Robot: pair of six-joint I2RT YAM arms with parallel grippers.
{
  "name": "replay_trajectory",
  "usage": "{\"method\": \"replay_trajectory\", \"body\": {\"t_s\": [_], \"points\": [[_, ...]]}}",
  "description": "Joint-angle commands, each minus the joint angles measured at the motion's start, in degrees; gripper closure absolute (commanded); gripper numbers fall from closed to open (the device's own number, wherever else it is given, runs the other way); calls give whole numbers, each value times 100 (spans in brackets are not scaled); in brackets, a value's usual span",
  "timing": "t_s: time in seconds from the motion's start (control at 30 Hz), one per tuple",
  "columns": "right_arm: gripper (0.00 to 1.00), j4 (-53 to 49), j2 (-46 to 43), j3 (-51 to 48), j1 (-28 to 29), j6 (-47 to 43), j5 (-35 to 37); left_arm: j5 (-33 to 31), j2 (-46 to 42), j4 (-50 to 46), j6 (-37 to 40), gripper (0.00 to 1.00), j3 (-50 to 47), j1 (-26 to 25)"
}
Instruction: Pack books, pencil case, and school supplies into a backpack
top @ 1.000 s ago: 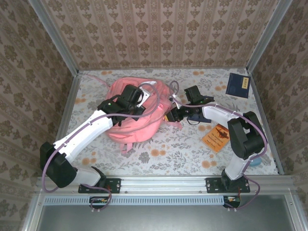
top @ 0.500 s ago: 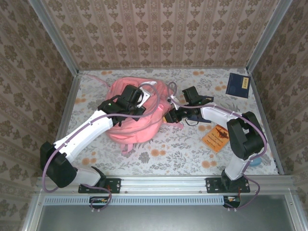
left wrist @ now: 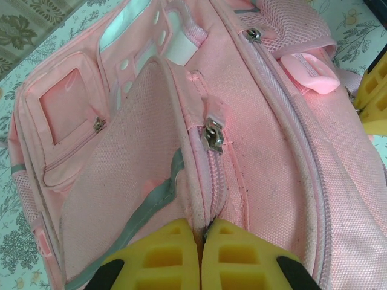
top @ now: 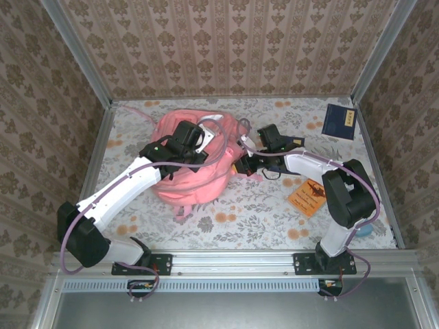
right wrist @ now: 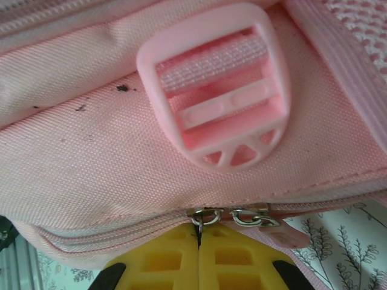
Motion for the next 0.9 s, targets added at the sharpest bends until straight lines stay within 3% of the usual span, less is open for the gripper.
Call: {"method": "replay_trajectory", "body": {"t_s": [0.0, 0.23, 0.43, 0.53, 0.63, 0.77, 0.87], "points": [[100, 71, -359, -160, 89, 11, 220, 24, -22, 644, -253, 100, 113, 36], [100, 19, -1135, -652, 624, -64, -6, 107, 513, 909, -982, 100, 279, 39], [100, 834, -1326, -1068, 1225, 515, -204, 798, 1000, 1329, -1599, 100, 496, 28], [100, 1340, -1410, -1378, 1200, 862, 329, 969, 1144, 1361, -1780, 98, 642, 44], [100, 1668, -1675, -1630, 962, 1227, 809, 1402, 1140, 1145, -1934, 84, 764, 222], [100, 2034, -2213, -1905, 596, 1670, 1096, 2349, 945, 936, -2022, 54, 648, 581], [100, 2034, -2324, -1921, 354, 1840, 1149, 2420, 703, 726, -1780, 42, 451, 720]]}}
